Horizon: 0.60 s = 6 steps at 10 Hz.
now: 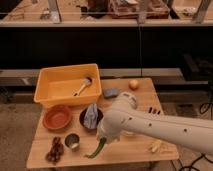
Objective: Place pepper in red bowl
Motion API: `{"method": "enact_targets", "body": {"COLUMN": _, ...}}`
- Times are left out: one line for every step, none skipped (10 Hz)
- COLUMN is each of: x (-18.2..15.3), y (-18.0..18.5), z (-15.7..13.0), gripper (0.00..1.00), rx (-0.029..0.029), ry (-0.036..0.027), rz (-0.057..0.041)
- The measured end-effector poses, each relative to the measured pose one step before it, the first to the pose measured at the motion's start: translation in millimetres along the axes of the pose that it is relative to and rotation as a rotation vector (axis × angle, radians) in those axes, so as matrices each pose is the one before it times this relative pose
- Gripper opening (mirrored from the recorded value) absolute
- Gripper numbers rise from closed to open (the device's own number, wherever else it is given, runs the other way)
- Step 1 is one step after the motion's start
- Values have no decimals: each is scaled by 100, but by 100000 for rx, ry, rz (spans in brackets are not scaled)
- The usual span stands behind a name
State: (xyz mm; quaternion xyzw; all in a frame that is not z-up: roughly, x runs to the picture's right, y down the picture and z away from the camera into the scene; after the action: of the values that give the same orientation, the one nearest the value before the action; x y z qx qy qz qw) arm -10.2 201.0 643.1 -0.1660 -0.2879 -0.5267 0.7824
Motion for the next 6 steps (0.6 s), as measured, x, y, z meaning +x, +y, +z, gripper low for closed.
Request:
{"method": "enact_targets", "body": {"x": 689, "y": -1193, "z": -2413, "gripper": 0, "rx": 2266, "ry": 2584, "rz": -220}}
{"method": "enact_targets", "body": {"x": 984, "y": -1137, "z": -1405, "gripper": 0, "rx": 1970, "ry": 1854, "rz": 232}}
{"method": "enact_targets", "body": {"x": 1012, "y": -1046, "z": -662, "gripper": 0, "rx": 1619, "ry": 688, "rz": 610}}
{"method": "enact_targets", "body": {"x": 1099, "y": -1558, "z": -220, "gripper": 0, "rx": 1374, "ry": 560, "rz": 600}}
{"method": "enact_targets", "body": {"x": 1140, "y": -2400, "z": 579, "gripper": 0, "rx": 262, "ry": 812, "rz": 295}}
{"method": "enact_targets", "body": {"x": 855, "y": -1544, "z": 668, "gripper": 0, "rx": -25, "ry": 452, "rz": 92}}
